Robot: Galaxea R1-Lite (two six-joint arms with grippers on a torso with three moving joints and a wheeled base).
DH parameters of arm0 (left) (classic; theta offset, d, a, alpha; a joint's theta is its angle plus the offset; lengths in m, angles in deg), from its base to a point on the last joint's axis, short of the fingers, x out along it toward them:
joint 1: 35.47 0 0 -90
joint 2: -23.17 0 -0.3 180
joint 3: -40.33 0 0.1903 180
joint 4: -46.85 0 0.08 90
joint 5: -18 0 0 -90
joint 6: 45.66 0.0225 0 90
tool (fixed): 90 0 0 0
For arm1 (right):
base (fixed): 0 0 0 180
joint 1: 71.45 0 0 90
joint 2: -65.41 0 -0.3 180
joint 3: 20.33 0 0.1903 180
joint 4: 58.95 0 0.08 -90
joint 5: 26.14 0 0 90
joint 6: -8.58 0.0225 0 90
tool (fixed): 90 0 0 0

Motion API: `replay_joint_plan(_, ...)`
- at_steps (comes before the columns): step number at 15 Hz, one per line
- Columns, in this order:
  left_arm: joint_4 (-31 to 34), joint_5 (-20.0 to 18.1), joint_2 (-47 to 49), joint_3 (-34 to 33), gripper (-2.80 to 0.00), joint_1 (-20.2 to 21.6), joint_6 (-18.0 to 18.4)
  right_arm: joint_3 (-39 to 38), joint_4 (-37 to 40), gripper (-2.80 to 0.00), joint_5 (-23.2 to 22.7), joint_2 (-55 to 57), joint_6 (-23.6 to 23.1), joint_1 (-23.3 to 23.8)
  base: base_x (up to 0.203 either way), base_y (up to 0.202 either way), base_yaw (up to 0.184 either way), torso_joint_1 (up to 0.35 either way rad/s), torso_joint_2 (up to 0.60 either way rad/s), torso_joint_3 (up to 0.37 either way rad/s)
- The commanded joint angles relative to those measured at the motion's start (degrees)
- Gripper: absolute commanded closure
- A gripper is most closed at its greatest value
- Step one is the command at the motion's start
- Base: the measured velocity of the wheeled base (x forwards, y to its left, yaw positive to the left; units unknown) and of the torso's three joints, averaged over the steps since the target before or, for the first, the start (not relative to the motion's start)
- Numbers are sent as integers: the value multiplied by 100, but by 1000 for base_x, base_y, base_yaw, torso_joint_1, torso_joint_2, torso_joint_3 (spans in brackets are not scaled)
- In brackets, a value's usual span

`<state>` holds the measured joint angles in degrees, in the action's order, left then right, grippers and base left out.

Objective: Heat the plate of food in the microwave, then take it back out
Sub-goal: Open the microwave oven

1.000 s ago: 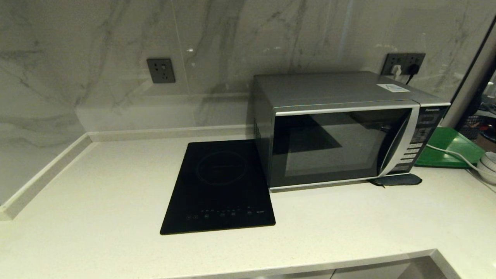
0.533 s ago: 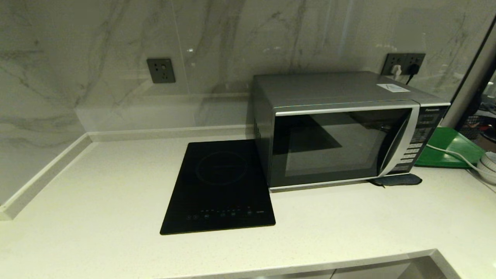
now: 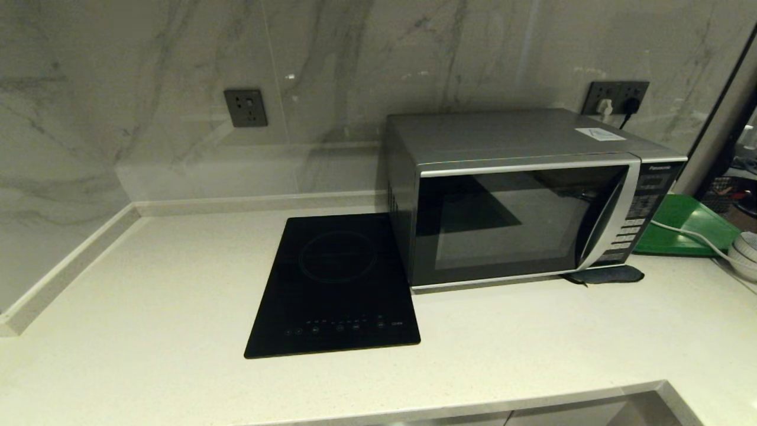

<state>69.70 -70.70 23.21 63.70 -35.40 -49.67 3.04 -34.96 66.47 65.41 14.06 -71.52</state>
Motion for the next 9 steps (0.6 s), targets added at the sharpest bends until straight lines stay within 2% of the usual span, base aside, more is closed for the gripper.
replay_joint_plan(1,-2,3,4,0,0,1,-3,19,40,0,-87,9,-58,-1,0,0,0,0,0,0)
replay_joint_plan(2,-2,3,4,0,0,1,-3,34,84,0,-205,10,-361,-1,0,0,0,0,0,0)
replay_joint_plan(3,-2,3,4,0,0,1,-3,29,79,0,-248,9,-432,-1,0,0,0,0,0,0)
replay_joint_plan(5,-2,3,4,0,0,1,-3,23,71,0,-207,9,-47,-1,0,0,0,0,0,0)
replay_joint_plan(9,-2,3,4,0,0,1,-3,18,70,0,-130,9,5,-1,0,0,0,0,0,0)
